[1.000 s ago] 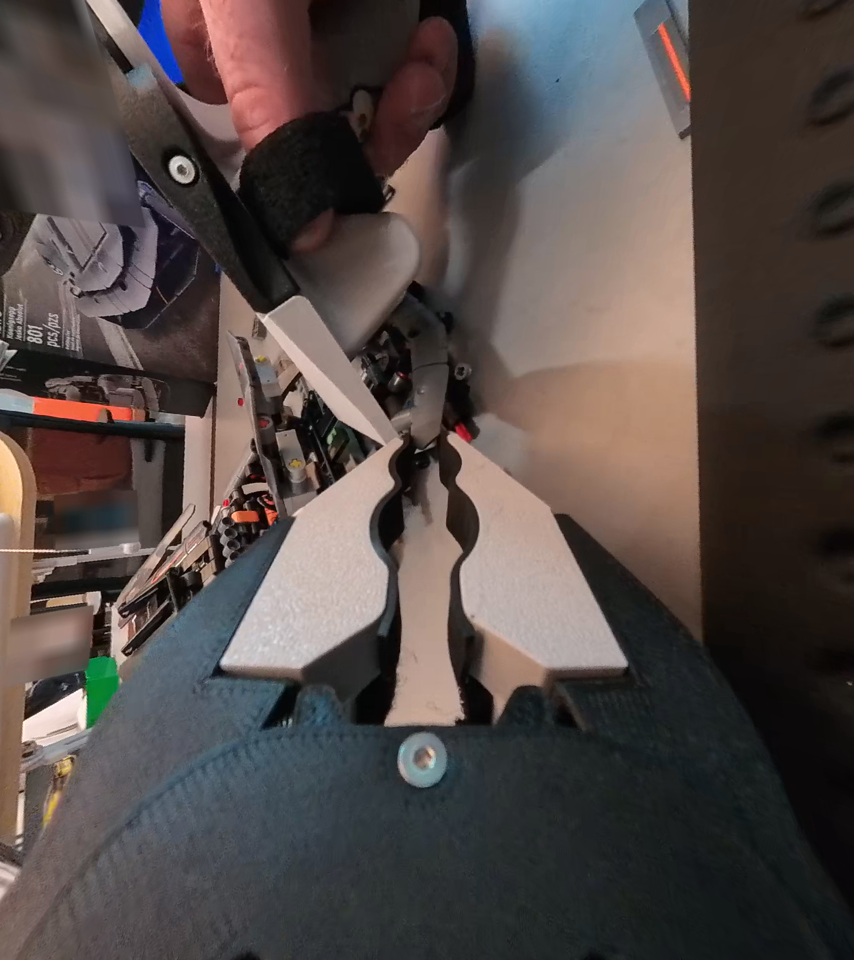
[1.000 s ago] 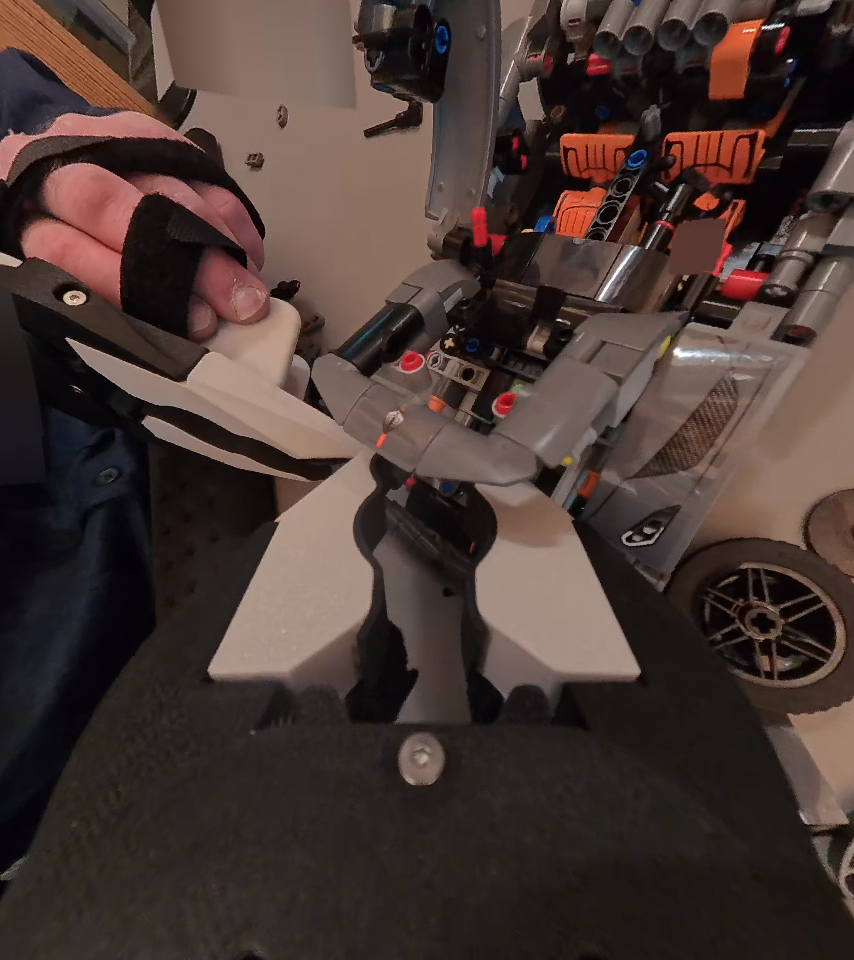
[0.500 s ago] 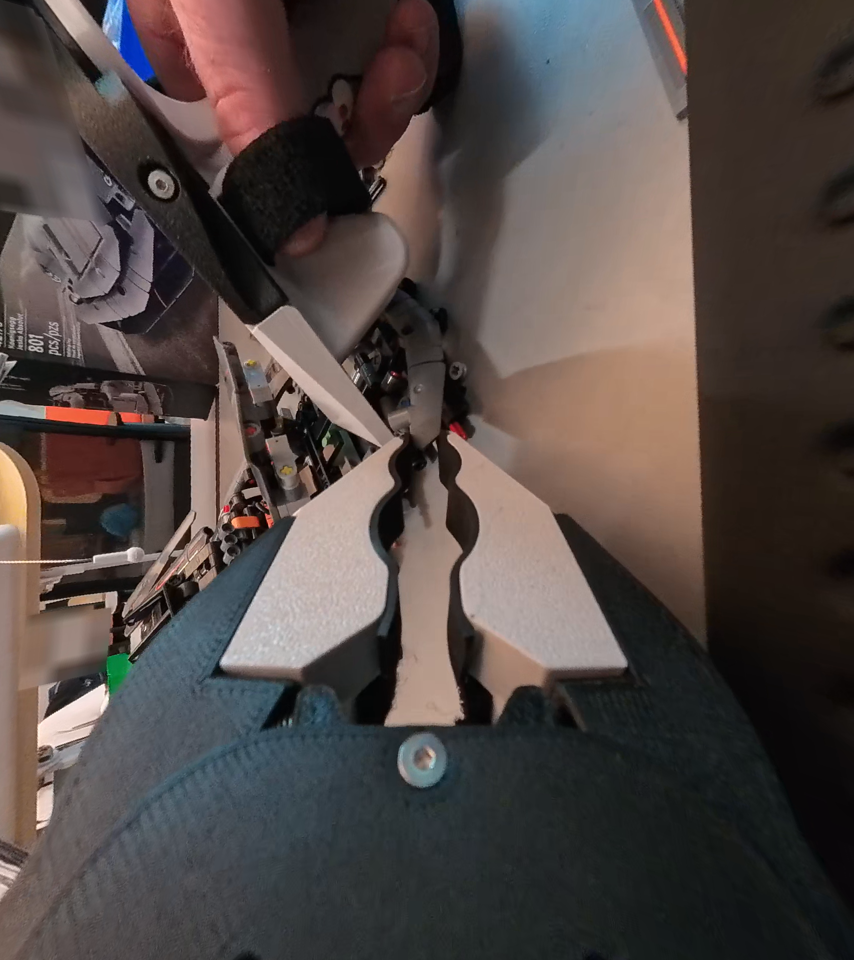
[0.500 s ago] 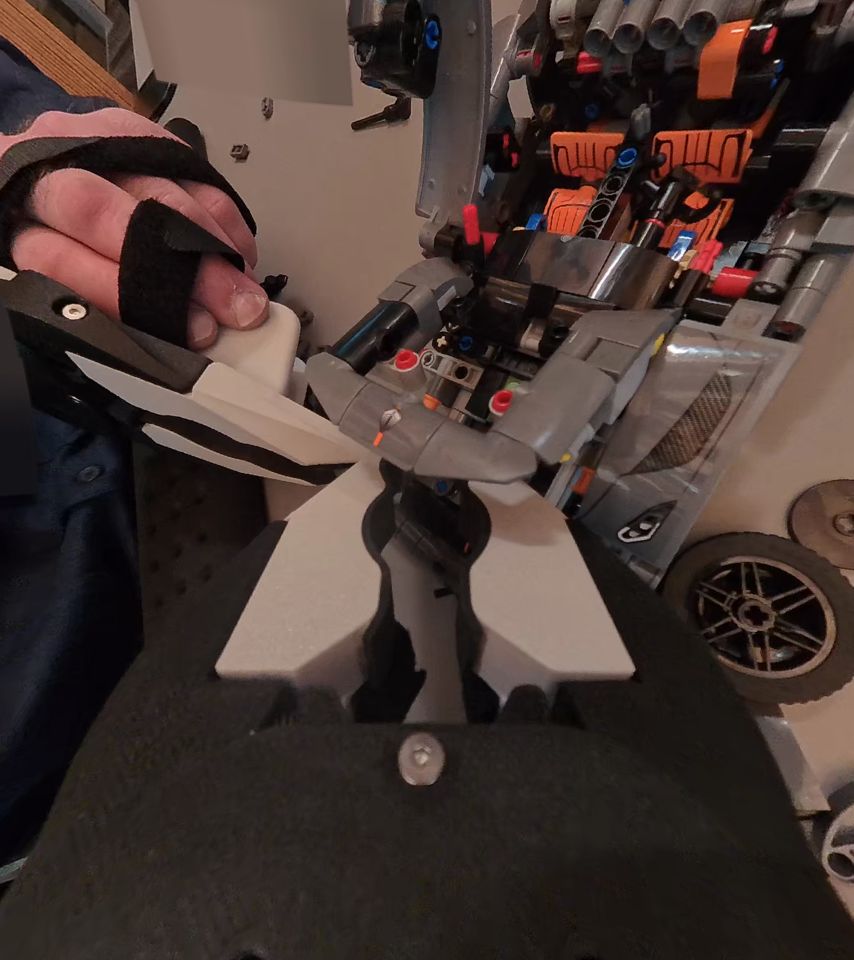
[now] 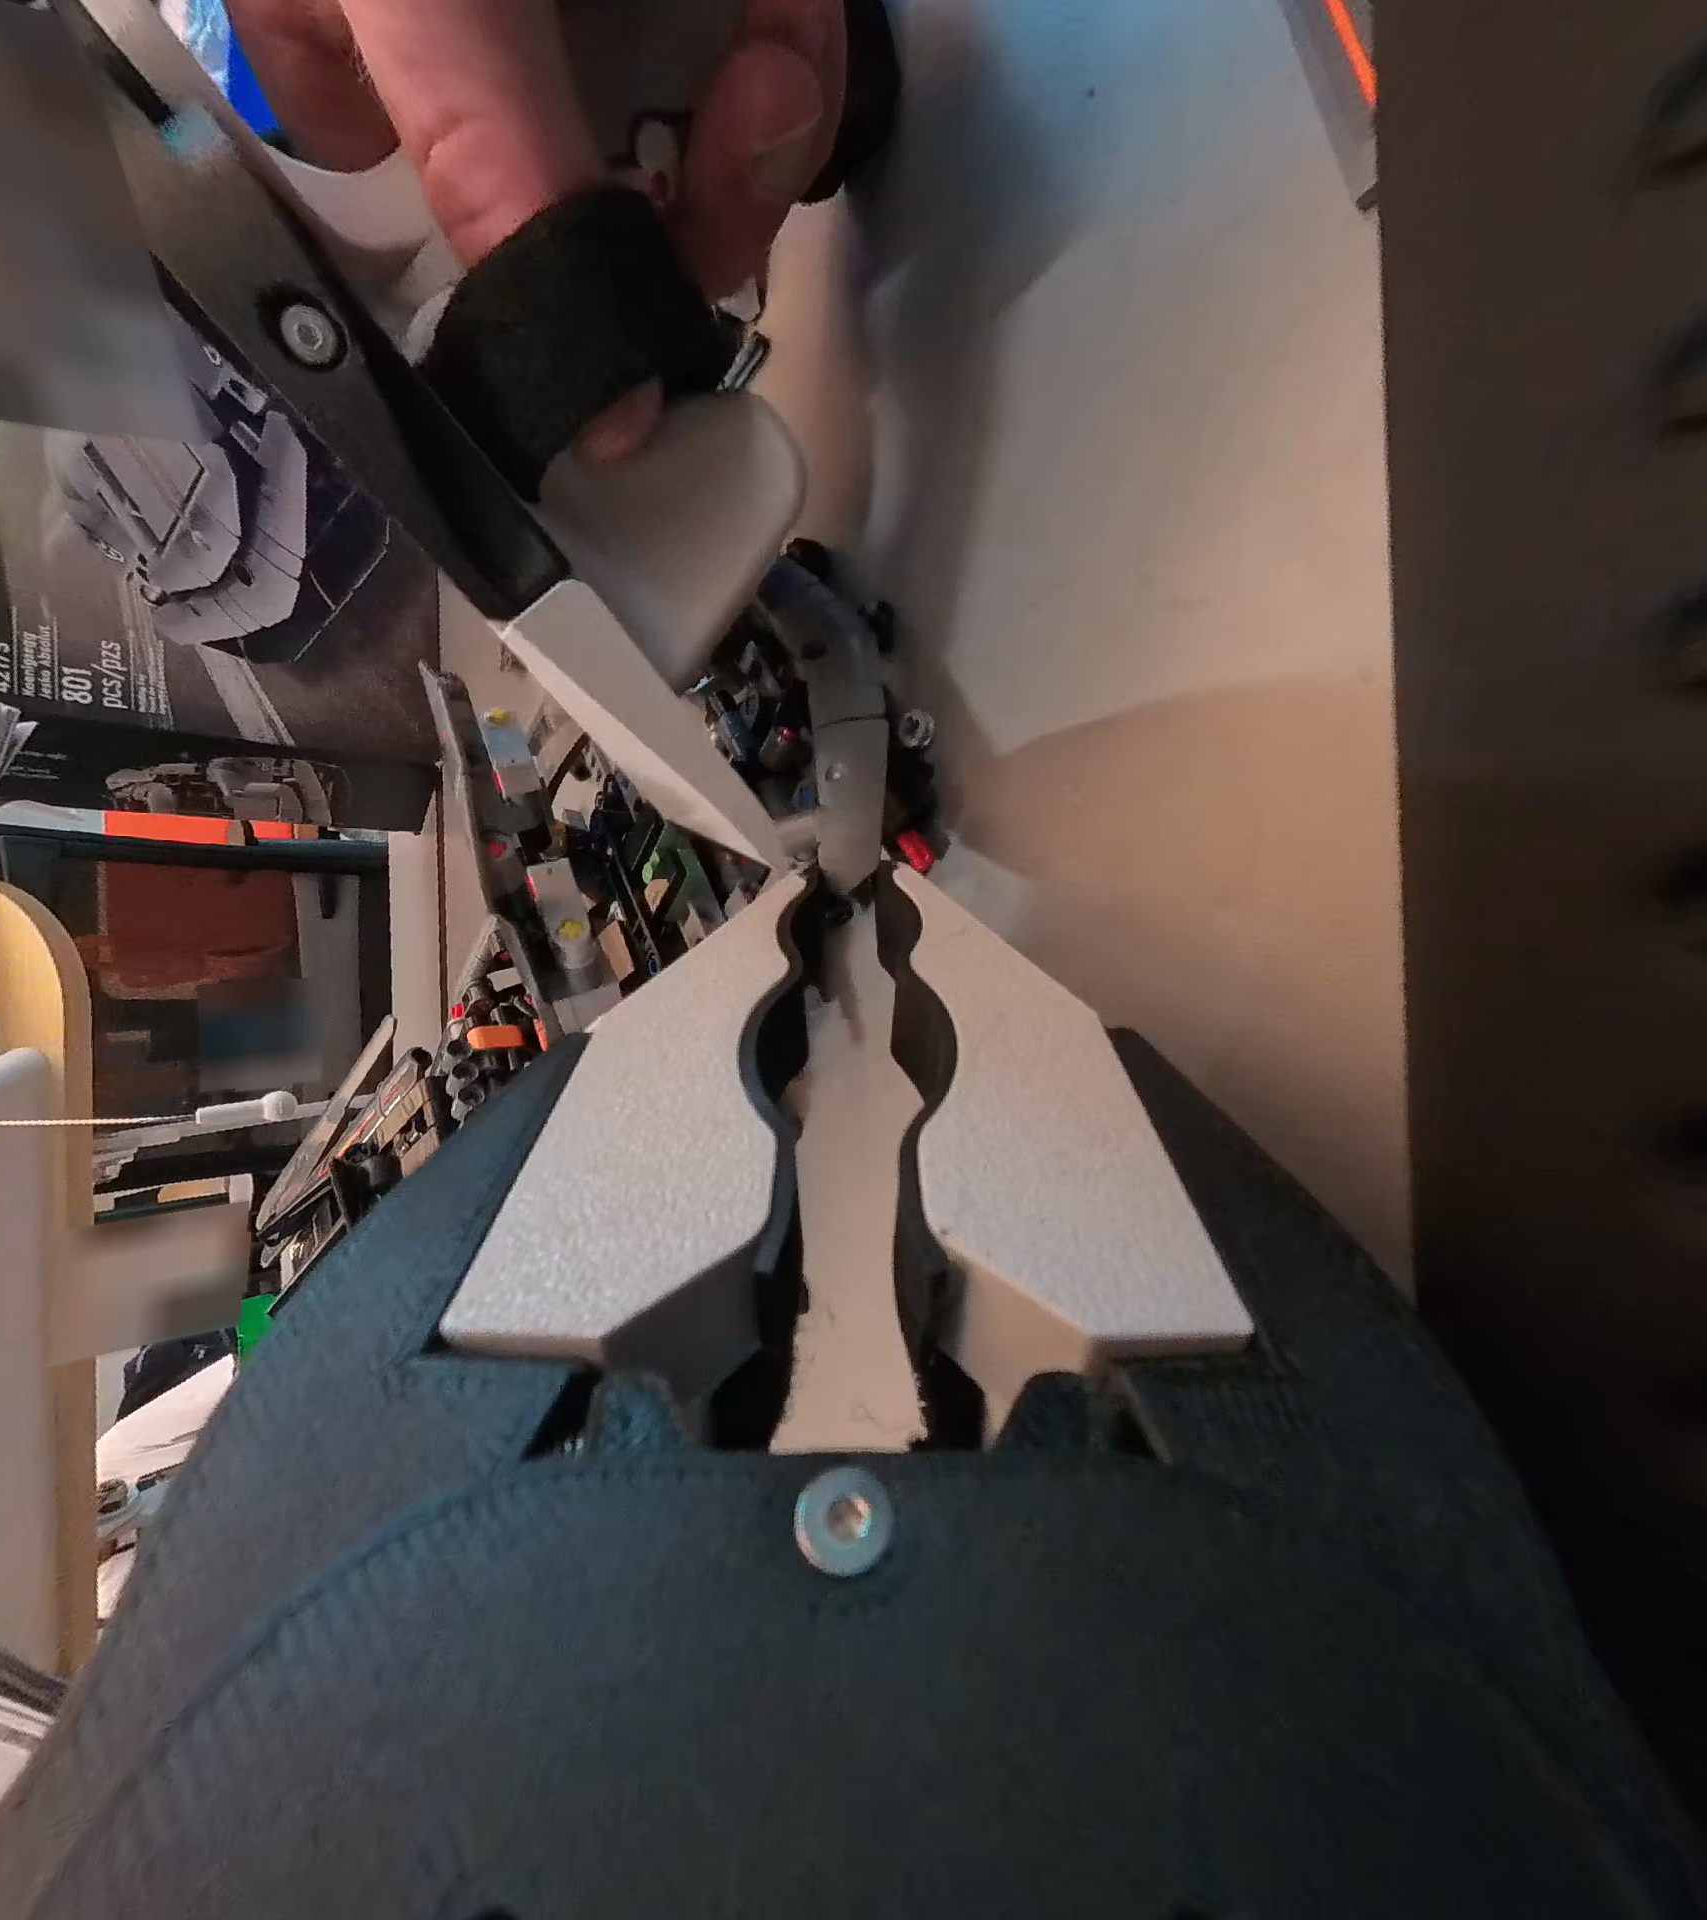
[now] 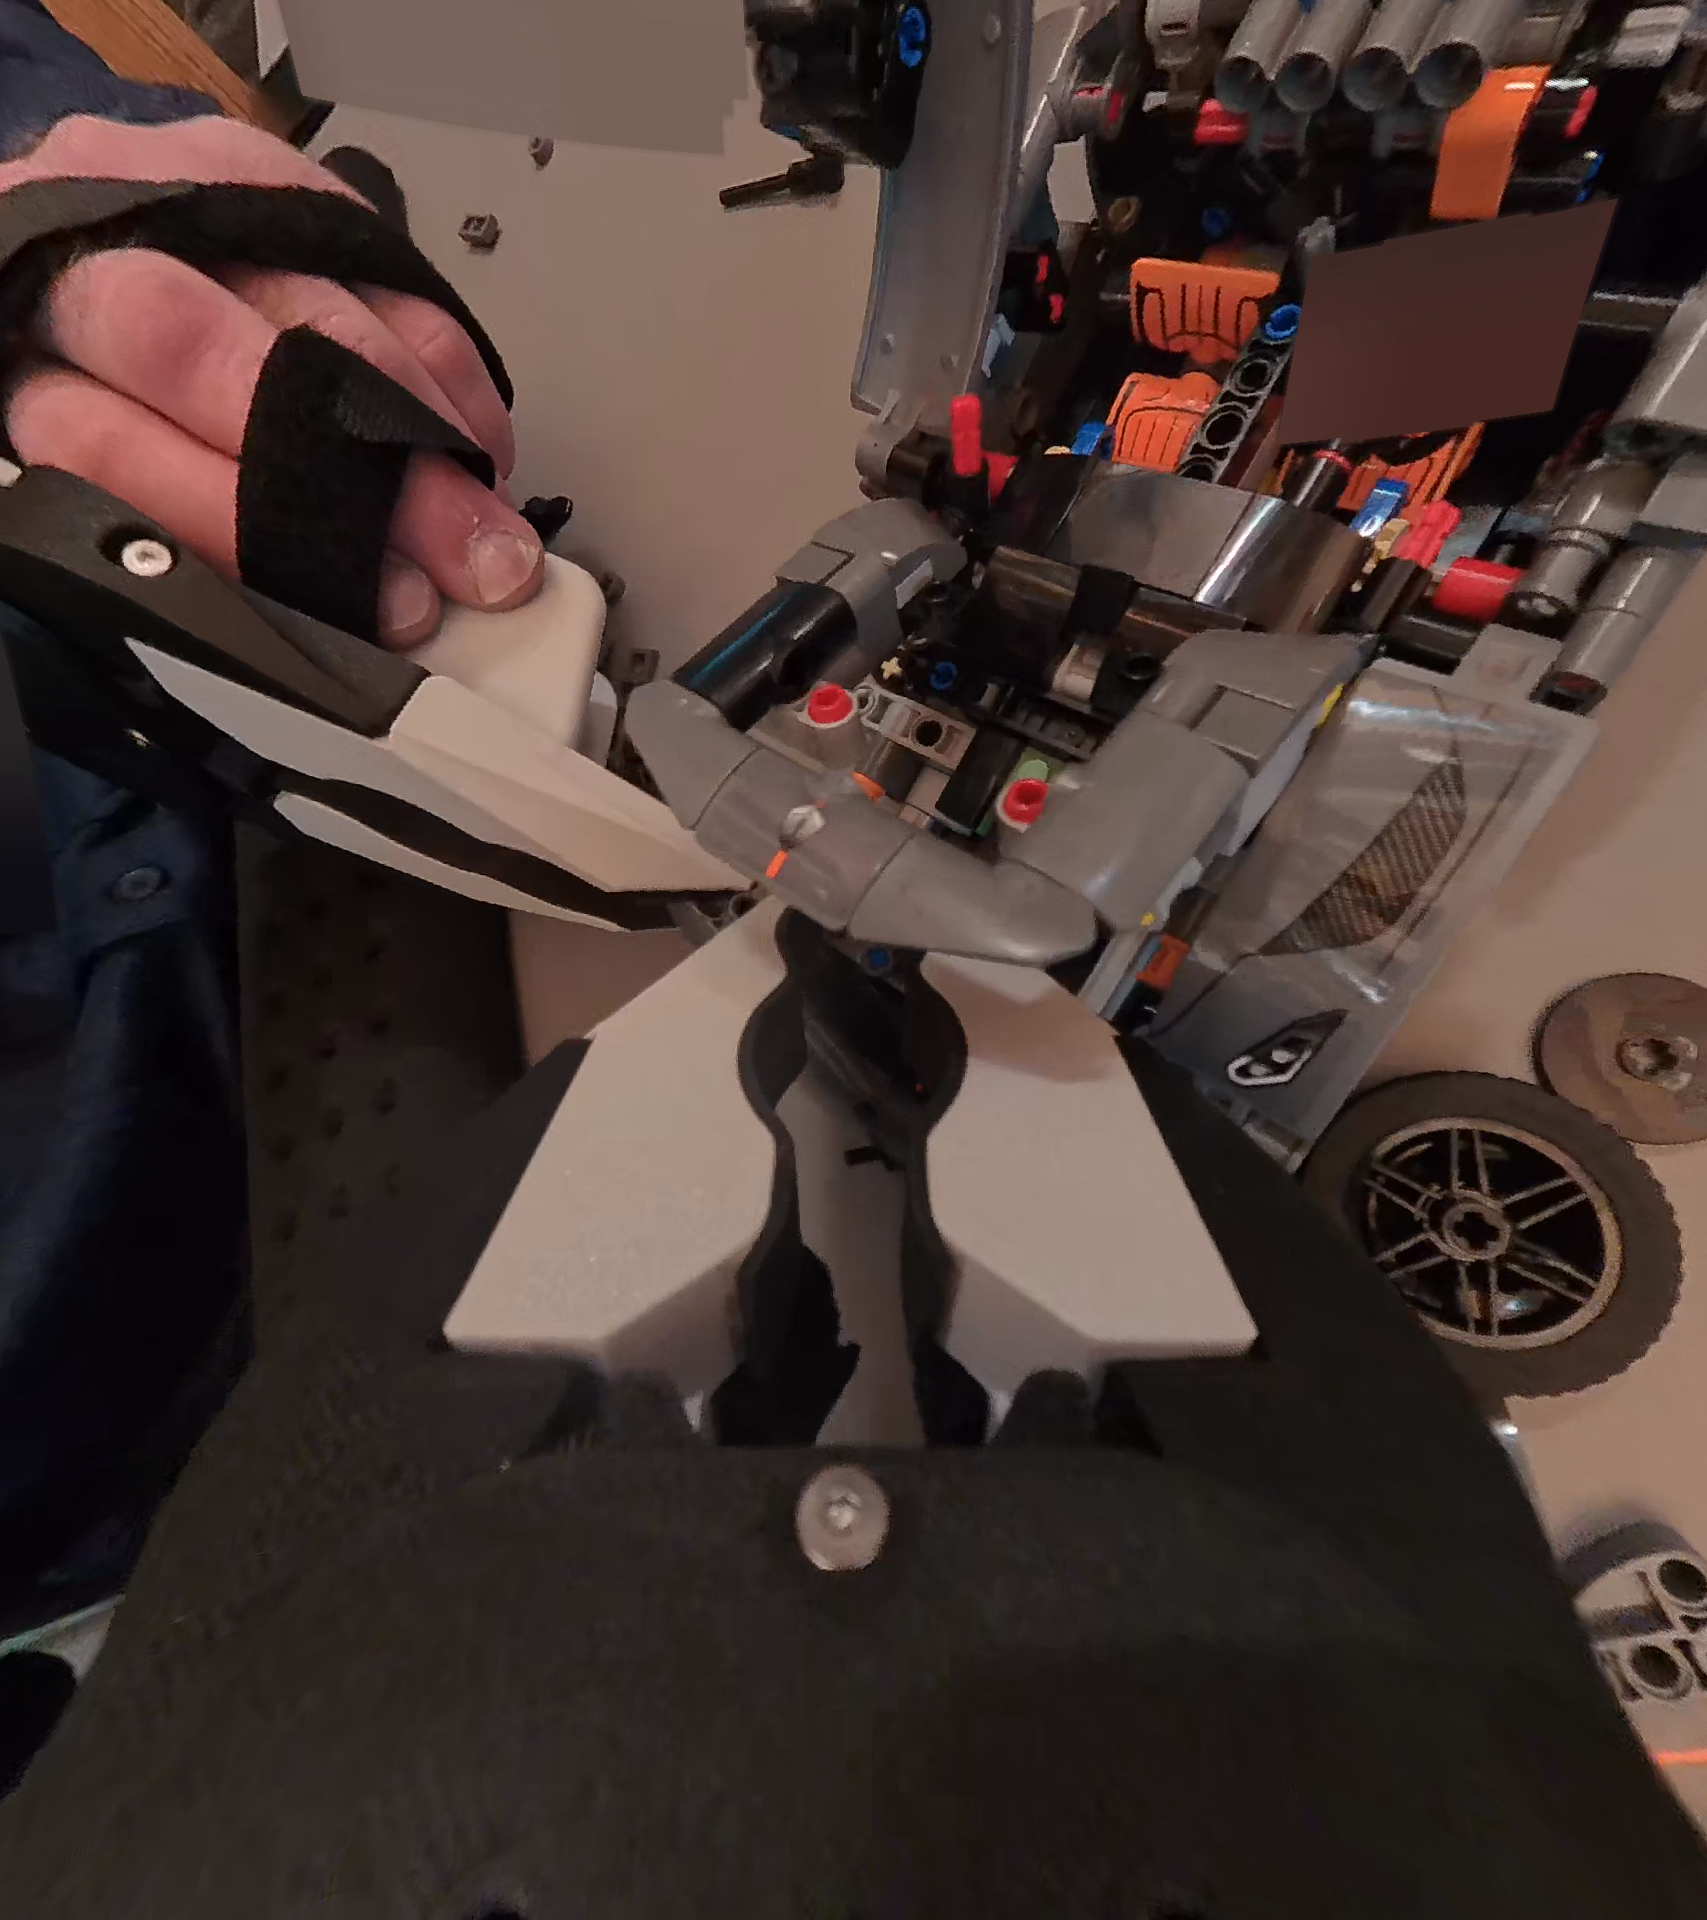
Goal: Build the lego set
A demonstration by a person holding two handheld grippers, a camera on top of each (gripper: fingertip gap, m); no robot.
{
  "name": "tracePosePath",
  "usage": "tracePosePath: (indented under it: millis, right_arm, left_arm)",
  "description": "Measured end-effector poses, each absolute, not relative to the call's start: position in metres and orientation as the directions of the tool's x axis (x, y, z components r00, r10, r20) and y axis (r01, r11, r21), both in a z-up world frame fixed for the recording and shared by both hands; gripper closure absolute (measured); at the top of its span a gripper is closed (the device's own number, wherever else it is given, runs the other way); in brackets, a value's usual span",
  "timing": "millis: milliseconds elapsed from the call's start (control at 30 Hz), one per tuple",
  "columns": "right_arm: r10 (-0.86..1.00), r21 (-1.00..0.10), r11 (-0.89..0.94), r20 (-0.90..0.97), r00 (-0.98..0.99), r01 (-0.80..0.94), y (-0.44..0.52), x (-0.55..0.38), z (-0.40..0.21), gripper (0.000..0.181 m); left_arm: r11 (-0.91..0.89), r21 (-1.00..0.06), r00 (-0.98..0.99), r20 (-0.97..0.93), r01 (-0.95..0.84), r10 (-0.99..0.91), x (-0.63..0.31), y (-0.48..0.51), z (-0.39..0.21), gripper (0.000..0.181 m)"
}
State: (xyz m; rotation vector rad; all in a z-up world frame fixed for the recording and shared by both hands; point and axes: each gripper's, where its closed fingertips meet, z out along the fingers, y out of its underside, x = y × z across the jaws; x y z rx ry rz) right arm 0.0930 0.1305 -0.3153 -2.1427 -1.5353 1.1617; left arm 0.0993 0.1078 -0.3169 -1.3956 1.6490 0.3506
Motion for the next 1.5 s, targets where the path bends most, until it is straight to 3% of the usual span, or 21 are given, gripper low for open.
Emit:
tracePosePath:
  millis: [33, 633, 933, 1067, 1500]
  right_arm:
    - [0.892, -0.618, -0.392, -0.438, 0.115, 0.682, 0.131, 0.094, -0.315, 0.172]
    - [0.913, -0.621, -0.349, -0.393, 0.107, 0.702, 0.130, 0.094, -0.316, 0.171]
    - [0.927, -0.643, -0.334, -0.356, 0.118, 0.689, 0.134, 0.093, -0.316, 0.181]
    - [0.913, -0.631, -0.356, -0.391, 0.113, 0.689, 0.131, 0.094, -0.314, 0.168]
    - [0.934, -0.643, -0.315, -0.340, 0.109, 0.698, 0.130, 0.093, -0.317, 0.170]
  left_arm:
    - [0.317, -0.329, 0.063, -0.776, -0.890, -0.628, 0.099, 0.108, -0.317, 0.174]
    - [0.298, -0.359, 0.082, -0.749, -0.885, -0.657, 0.102, 0.109, -0.319, 0.174]
    - [0.297, -0.375, 0.087, -0.736, -0.878, -0.671, 0.102, 0.108, -0.320, 0.174]
    - [0.300, -0.371, 0.083, -0.738, -0.879, -0.670, 0.101, 0.108, -0.320, 0.174]
    - [0.263, -0.368, 0.085, -0.708, -0.892, -0.701, 0.090, 0.110, -0.326, 0.172]
